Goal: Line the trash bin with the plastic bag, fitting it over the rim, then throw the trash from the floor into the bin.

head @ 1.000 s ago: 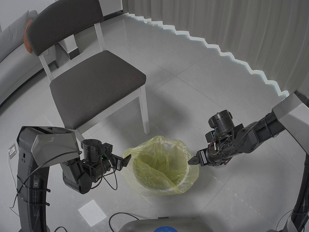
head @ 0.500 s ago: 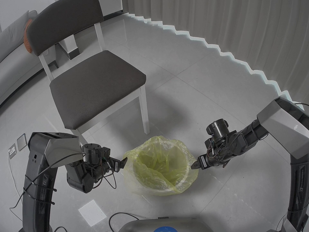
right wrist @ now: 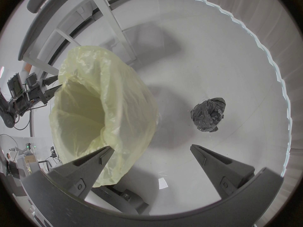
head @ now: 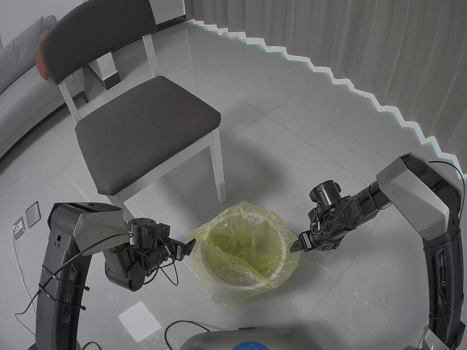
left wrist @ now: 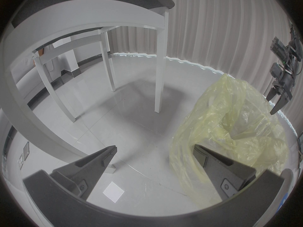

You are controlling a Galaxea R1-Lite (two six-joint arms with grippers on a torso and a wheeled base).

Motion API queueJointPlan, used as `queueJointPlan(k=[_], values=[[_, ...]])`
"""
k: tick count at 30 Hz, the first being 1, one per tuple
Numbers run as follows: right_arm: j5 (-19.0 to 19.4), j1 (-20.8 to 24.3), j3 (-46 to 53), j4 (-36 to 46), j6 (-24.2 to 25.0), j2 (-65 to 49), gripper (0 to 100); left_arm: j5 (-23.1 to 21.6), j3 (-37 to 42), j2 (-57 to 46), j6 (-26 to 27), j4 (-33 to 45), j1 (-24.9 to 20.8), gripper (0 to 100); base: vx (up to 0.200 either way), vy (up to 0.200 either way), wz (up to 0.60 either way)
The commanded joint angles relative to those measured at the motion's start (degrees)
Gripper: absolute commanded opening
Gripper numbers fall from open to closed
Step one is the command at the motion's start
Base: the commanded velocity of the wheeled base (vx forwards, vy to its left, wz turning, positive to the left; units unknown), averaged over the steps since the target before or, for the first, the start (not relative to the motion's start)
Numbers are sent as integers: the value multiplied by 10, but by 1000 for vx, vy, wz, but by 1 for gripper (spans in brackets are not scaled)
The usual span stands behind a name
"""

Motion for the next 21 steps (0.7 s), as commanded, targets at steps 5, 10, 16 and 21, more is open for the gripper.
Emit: queueJointPlan(k=[5, 10, 16, 21], values=[[-1, -13, -67, 34, -16, 55, 100, -8, -7, 4, 0, 11, -9, 100, 0, 0, 0], [-7, -5, -98, 58, -21, 77, 100, -15, -11, 0, 0, 36, -13, 100, 0, 0, 0], [-15, 10, -105, 70, -41, 89, 100, -15, -1, -4, 1, 37, -16, 100, 0, 0, 0], [-15, 13, -103, 83, -44, 84, 100, -15, 13, -12, 5, 45, -16, 100, 0, 0, 0]])
